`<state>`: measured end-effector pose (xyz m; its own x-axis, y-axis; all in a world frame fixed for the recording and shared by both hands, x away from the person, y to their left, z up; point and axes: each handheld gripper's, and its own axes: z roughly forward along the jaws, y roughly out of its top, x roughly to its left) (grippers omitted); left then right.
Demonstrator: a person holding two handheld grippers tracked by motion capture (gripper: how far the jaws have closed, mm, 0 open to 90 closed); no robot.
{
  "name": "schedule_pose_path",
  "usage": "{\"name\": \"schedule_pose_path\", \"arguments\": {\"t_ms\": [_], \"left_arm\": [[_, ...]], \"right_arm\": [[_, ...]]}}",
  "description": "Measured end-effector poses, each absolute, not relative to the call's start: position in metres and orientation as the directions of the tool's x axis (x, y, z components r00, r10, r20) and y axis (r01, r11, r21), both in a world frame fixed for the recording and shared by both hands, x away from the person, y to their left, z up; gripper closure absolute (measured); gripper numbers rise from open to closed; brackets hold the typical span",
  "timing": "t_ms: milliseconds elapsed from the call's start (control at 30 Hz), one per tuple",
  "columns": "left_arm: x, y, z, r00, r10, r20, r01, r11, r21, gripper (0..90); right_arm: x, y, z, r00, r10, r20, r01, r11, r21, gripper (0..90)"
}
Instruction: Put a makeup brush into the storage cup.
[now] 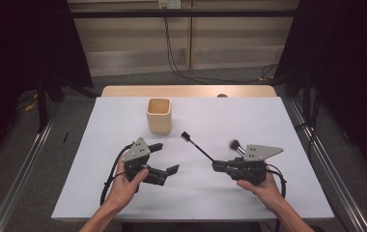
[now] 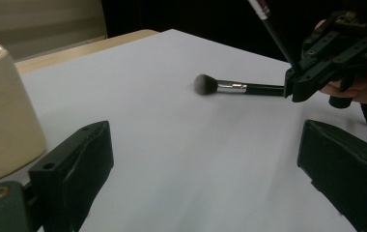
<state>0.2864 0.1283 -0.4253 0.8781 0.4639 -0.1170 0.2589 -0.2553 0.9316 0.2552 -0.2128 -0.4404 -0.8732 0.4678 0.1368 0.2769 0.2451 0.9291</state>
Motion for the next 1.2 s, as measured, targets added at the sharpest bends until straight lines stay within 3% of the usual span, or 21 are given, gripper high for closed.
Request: {"name": "schedule_pose_path", "arguments": {"t_ms": [567, 967, 1200], "left_arm": [[0.29, 0.088, -0.415, 0.904, 0.41, -0.125, 0.234, -0.228, 0.945, 6.3], [0.295, 0.069, -0.413, 0.914, 0.389, -0.117, 0.218, -0.227, 0.949, 14.7], [0.298, 0.066, -0.409, 0.911, 0.385, -0.15, 0.24, -0.197, 0.951, 24.4]], "right_arm": [[0.257, -0.211, -0.44, -0.868, 0.475, 0.144, 0.282, 0.234, 0.93, 85.9], [0.257, -0.211, -0.441, -0.867, 0.478, 0.14, 0.282, 0.24, 0.929, 85.9], [0.257, -0.212, -0.441, -0.866, 0.479, 0.141, 0.284, 0.241, 0.928, 85.9]]}}
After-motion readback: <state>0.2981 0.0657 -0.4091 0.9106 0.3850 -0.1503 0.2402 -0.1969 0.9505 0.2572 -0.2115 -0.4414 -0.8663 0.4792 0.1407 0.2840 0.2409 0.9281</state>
